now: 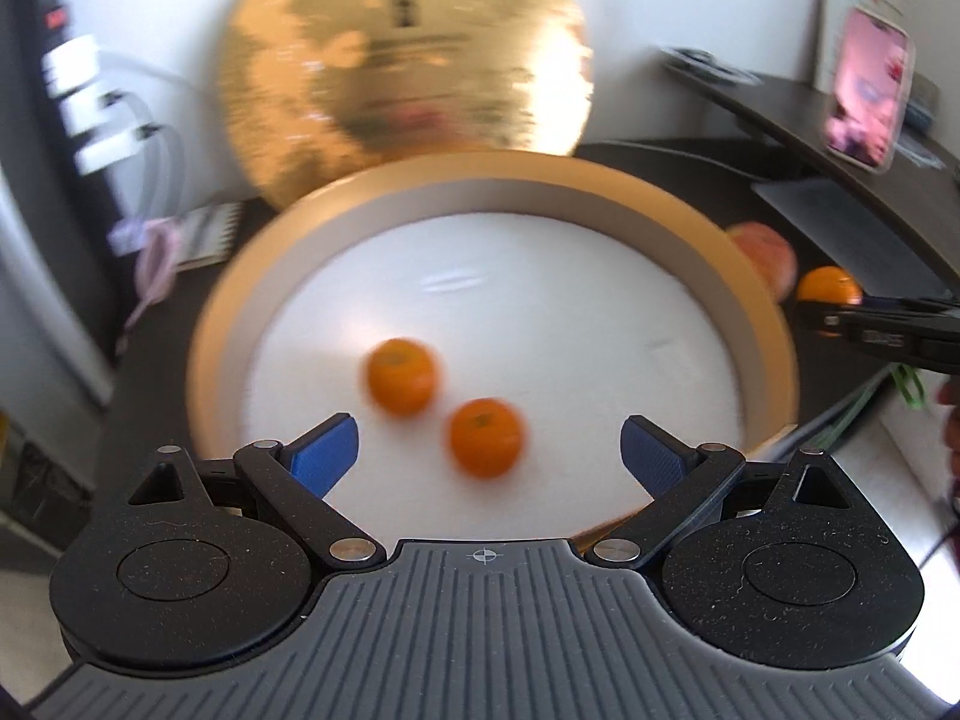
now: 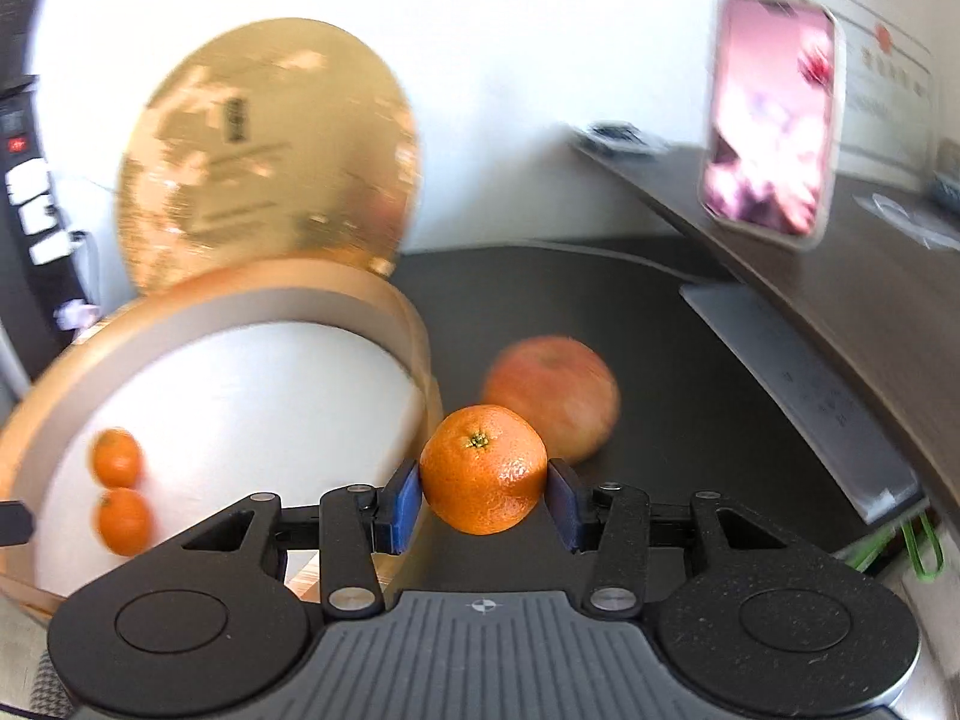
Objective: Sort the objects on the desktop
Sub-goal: 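Place the third mandarin beside the others in the box with the right gripper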
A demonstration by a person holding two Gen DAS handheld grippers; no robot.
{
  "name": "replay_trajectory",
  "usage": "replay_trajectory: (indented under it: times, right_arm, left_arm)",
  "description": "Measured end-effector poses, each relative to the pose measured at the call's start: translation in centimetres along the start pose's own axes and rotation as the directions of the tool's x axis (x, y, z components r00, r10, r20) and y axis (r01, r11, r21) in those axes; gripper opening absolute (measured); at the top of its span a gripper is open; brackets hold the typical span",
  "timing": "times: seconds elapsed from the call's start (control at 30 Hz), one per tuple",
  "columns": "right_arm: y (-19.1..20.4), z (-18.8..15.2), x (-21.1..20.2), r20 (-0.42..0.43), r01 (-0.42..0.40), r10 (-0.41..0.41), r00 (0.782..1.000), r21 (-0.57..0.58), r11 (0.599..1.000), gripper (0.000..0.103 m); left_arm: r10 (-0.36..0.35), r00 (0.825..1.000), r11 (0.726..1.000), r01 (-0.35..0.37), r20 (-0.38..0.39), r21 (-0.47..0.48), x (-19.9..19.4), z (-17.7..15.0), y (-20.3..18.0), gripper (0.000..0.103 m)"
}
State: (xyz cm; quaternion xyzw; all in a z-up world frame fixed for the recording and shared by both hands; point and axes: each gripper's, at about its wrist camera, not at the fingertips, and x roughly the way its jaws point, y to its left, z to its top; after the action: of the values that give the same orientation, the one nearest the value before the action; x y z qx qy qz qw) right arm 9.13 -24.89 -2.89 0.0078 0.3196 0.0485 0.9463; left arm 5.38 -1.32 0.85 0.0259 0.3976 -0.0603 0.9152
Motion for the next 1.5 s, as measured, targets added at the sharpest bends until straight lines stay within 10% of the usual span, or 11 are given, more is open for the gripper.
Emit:
replay_trajectory:
  times: [0.73, 1.5]
  right_arm:
    - [14.4, 1.6, 7.3, -0.210, -0.229, 0.194, 0.958, -0.157, 0.961, 0.046]
    - [15.5, 1.7, 8.9, -0.292, -0.249, 0.204, 0.934, -0.123, 0.961, 0.047]
  left_arm:
    - [0.079, 0.997, 0.982, -0.078, 0.002, -0.174, -1.7, -3.8, 9.6, 0.097]
    - [0.074, 0.997, 0.976, -0.074, -0.009, -0.204, -1.8, -4.4, 10.7, 0.097]
